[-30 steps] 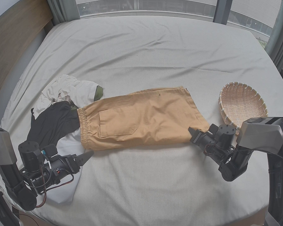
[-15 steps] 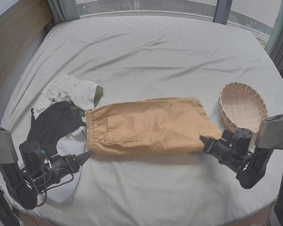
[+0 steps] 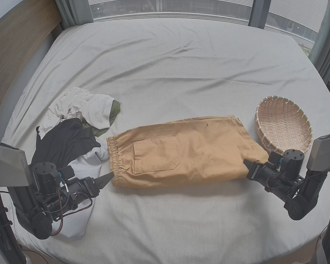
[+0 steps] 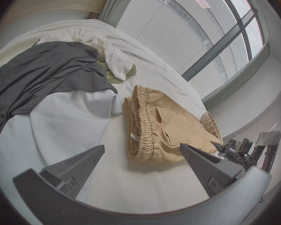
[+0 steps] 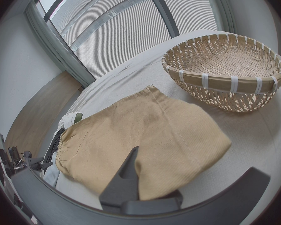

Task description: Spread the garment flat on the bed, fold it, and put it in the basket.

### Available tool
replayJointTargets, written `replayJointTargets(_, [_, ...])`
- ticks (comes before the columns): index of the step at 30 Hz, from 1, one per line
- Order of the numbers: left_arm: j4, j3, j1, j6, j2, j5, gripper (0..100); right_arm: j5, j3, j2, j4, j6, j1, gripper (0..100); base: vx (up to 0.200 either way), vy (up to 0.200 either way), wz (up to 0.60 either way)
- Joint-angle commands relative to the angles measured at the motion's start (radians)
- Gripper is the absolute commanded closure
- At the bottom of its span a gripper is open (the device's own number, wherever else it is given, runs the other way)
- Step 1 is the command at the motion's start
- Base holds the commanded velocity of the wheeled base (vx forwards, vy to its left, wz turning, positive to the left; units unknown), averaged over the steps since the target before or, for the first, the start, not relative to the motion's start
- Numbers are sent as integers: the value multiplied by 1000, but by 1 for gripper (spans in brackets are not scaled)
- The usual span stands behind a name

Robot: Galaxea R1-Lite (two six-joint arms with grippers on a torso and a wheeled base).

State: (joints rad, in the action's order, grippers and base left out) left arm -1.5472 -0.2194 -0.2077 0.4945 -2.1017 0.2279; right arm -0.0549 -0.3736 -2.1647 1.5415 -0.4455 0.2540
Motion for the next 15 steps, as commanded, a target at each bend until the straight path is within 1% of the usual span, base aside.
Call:
replayJointTargets(1, [-1, -12, -1, 1, -37, 1, 0, -2, 33, 14, 0, 1, 17, 0, 0, 0, 0])
replayJointTargets(5, [-1, -23, -1, 1, -41, 1, 0, -14, 90, 57, 0, -2, 44, 0, 0, 0, 0])
replayJointTargets(6, [-1, -29, -2, 1, -50, 1, 0, -10, 124, 86, 2, 8, 62, 0, 0, 0, 0])
replayJointTargets(9, [-1, -37, -6, -1, -57, 1, 0, -6, 144, 152, 0, 39, 70, 0, 0, 0, 0])
replayJointTargets(15, [-1, -44, -10, -1, -58, 1, 0, -5, 185, 318, -1, 48, 71, 0, 0, 0, 0])
